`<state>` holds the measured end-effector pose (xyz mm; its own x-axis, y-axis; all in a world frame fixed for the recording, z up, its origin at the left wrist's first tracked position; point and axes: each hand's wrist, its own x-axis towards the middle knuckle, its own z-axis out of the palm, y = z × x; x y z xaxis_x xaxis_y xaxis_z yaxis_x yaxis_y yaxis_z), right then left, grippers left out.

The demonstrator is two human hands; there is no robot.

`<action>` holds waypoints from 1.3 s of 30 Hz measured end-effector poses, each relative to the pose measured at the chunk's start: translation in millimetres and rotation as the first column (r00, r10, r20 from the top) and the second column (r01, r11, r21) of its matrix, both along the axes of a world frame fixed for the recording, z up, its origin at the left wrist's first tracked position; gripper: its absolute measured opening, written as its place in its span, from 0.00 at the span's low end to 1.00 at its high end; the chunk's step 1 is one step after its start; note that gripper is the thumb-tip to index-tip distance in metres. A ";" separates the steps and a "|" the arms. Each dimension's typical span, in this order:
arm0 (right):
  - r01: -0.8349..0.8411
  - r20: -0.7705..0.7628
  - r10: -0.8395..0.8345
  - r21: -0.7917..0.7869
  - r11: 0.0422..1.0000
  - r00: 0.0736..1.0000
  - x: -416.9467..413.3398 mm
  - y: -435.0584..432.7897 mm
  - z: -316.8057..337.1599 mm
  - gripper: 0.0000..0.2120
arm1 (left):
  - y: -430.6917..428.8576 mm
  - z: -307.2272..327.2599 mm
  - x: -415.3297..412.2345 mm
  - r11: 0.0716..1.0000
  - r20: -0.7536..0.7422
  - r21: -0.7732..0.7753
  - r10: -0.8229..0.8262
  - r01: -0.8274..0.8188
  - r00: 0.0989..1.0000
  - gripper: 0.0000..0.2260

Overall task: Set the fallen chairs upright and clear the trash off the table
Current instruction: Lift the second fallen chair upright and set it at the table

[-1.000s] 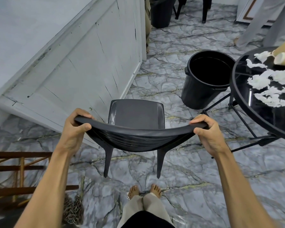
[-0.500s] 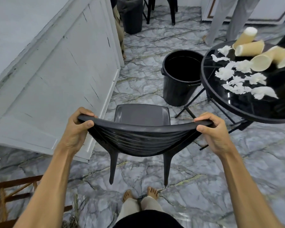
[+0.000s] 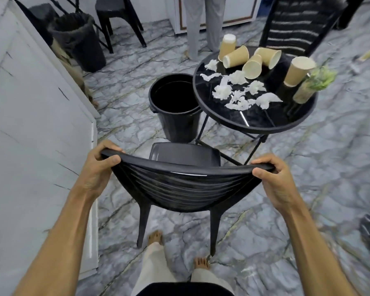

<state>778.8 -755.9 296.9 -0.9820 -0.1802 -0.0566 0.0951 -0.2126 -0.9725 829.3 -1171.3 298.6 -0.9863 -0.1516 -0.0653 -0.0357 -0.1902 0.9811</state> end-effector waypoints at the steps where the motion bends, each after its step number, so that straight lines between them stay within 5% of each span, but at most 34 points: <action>1: 0.033 0.002 -0.033 0.009 0.999 0.999 2.3 -1.9 -0.8 0.12 | -3.4 -2.1 -10.6 1.000 0.002 0.004 -0.030 0.030 1.000 0.24; 11: 0.322 -0.012 -0.321 0.031 0.946 0.947 15.4 -53.9 3.8 0.10 | -47.6 -8.2 -105.2 0.952 0.013 0.089 -0.294 0.292 0.956 0.19; 16: 0.427 0.009 -0.428 0.039 0.903 0.904 13.4 -71.5 0.9 0.21 | -56.5 -10.4 -148.2 0.902 0.016 0.106 -0.421 0.418 0.907 0.16; 39: 0.507 0.017 -0.510 0.095 0.857 0.860 -14.4 -74.1 -11.5 0.22 | -41.1 -40.8 -231.6 0.837 0.029 0.124 -0.540 0.533 0.841 0.19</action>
<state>764.4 -830.0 285.4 -0.9320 0.3510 -0.0902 0.0355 -0.1593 -0.9866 597.7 -1212.4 257.8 -0.9046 0.4112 -0.1123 -0.2210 -0.2271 0.9485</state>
